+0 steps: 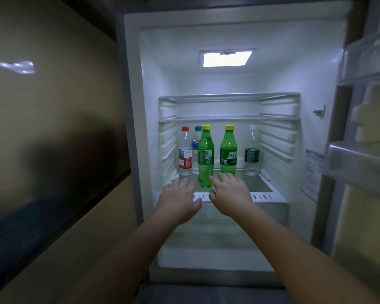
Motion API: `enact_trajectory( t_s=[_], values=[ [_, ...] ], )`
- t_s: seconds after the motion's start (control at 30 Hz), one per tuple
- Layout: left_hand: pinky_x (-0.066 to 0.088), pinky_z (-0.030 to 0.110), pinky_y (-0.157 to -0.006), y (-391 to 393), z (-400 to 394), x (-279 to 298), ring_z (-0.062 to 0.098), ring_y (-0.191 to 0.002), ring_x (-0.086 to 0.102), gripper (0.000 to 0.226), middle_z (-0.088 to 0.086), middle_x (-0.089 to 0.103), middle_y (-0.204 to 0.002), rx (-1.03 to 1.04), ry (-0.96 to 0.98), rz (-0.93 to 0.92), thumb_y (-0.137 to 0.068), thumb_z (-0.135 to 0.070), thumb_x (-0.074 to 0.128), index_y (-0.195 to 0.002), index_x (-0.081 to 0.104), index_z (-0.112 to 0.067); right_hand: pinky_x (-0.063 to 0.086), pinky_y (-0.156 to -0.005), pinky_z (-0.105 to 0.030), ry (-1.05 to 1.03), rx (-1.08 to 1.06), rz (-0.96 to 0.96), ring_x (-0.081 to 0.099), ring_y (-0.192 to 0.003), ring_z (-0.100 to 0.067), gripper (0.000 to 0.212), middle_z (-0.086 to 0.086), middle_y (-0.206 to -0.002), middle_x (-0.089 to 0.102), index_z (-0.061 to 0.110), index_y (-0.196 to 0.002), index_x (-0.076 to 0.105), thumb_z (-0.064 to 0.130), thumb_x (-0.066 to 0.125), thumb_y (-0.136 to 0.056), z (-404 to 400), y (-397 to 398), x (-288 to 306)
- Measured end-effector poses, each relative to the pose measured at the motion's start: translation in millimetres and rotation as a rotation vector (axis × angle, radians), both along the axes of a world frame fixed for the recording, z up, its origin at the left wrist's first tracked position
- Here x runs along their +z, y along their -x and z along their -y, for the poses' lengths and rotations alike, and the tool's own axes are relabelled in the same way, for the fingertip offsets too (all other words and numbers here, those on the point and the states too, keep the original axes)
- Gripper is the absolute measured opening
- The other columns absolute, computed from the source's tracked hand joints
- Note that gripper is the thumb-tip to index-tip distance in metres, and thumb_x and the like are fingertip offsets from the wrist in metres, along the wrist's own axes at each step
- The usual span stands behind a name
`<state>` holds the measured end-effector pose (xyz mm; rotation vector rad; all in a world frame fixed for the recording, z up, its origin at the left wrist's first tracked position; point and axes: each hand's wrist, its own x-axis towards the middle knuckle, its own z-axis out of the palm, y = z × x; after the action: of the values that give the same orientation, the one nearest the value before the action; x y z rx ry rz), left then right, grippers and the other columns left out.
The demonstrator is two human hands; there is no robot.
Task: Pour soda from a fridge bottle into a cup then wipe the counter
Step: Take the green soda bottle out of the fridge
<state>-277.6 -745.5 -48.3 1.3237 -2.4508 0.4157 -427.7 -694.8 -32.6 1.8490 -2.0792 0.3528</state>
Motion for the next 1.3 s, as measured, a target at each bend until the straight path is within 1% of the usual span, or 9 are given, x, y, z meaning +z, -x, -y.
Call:
enact_trajectory(
  t_s=[0.17, 0.37, 0.5, 0.6, 0.7, 0.83, 1.03, 1.2, 1.3],
  values=[
    [0.036, 0.039, -0.104, 8.0, 41.8, -7.3, 0.024, -0.133, 0.037, 0.057, 0.005, 0.044, -0.145, -0.030, -0.011, -0.016, -0.094, -0.050, 0.039, -0.141, 0.040, -0.018, 0.026, -0.112, -0.040, 0.028, -0.013, 0.013, 0.030, -0.138, -0.024, 0.054, -0.007, -0.150, 0.034, 0.022, -0.148, 0.026, 0.035, 0.036, -0.097, 34.0, 3.0, 2.2],
    [0.035, 0.041, -0.104, 25.7, 87.1, -2.6, 0.023, -0.134, 0.037, 0.059, 0.004, 0.042, -0.147, -0.067, -0.051, -0.086, -0.094, -0.049, 0.041, -0.146, 0.034, -0.021, 0.024, -0.113, -0.040, 0.058, -0.024, 0.073, 0.026, -0.140, -0.024, 0.056, -0.007, -0.152, 0.031, 0.023, -0.150, 0.024, 0.036, 0.037, -0.097, 68.7, 10.5, 11.7],
    [0.037, 0.041, -0.103, 31.6, 112.5, -0.5, 0.020, -0.127, 0.040, 0.058, 0.000, 0.046, -0.139, -0.056, -0.010, -0.140, -0.092, -0.053, 0.038, -0.143, 0.037, -0.024, 0.024, -0.111, -0.038, 0.101, -0.052, 0.072, 0.025, -0.140, -0.023, 0.055, -0.006, -0.151, 0.031, 0.023, -0.150, 0.023, 0.037, 0.036, -0.098, 87.7, 20.2, 20.7],
    [0.038, 0.041, -0.102, 41.1, 124.0, 1.2, 0.020, -0.126, 0.041, 0.055, -0.001, 0.048, -0.136, -0.020, -0.037, -0.149, -0.090, -0.054, 0.041, -0.137, 0.042, -0.025, 0.027, -0.110, -0.037, 0.136, -0.041, 0.093, 0.030, -0.136, -0.022, 0.055, -0.006, -0.148, 0.034, 0.019, -0.147, 0.026, 0.040, 0.037, -0.098, 105.6, 23.2, 27.8],
    [0.036, 0.042, -0.104, 48.9, 129.7, 1.1, 0.022, -0.130, 0.039, 0.057, 0.000, 0.045, -0.140, 0.005, -0.092, -0.163, -0.089, -0.051, 0.044, -0.139, 0.040, -0.024, 0.030, -0.110, -0.034, 0.219, -0.012, 0.169, 0.035, -0.132, -0.020, 0.058, -0.006, -0.143, 0.039, 0.011, -0.143, 0.032, 0.044, 0.043, -0.097, 123.5, 22.6, 30.7],
    [0.036, 0.041, -0.106, 54.4, 134.6, -2.8, 0.024, -0.131, 0.037, 0.062, 0.002, 0.043, -0.143, 0.001, -0.047, -0.152, -0.090, -0.053, 0.046, -0.143, 0.037, -0.022, 0.014, -0.117, -0.032, 0.283, 0.007, 0.281, 0.015, -0.145, -0.019, 0.074, -0.006, -0.158, 0.018, 0.008, -0.151, 0.014, 0.044, 0.046, -0.096, 147.8, 25.4, 37.1],
    [0.035, 0.041, -0.103, 62.7, 136.6, -16.3, 0.024, -0.130, 0.039, 0.059, 0.004, 0.044, -0.142, 0.066, -0.066, -0.238, -0.093, -0.051, 0.043, -0.142, 0.038, -0.021, 0.006, -0.117, -0.031, 0.347, 0.016, 0.363, 0.006, -0.147, -0.023, 0.077, -0.011, -0.160, 0.010, 0.004, -0.152, 0.006, 0.038, 0.047, -0.096, 174.5, 32.6, 41.2],
    [0.036, 0.042, -0.105, 62.4, 145.2, -29.0, 0.024, -0.130, 0.040, 0.061, 0.005, 0.046, -0.143, 0.093, -0.064, -0.257, -0.093, -0.055, 0.041, -0.142, 0.039, -0.020, 0.013, -0.117, -0.036, 0.317, 0.043, 0.519, 0.011, -0.146, -0.027, 0.077, -0.013, -0.158, 0.013, 0.003, -0.151, 0.006, 0.036, 0.049, -0.097, 188.4, 31.8, 42.4],
    [0.035, 0.041, -0.105, 62.8, 146.5, -31.0, 0.024, -0.132, 0.039, 0.061, 0.005, 0.044, -0.144, 0.093, -0.067, -0.267, -0.093, -0.055, 0.043, -0.143, 0.038, -0.020, 0.029, -0.114, -0.040, 0.334, 0.042, 0.656, 0.025, -0.142, -0.029, 0.078, -0.014, -0.156, 0.021, 0.005, -0.151, 0.006, 0.034, 0.052, -0.096, 197.5, 29.7, 45.1]
  ],
)
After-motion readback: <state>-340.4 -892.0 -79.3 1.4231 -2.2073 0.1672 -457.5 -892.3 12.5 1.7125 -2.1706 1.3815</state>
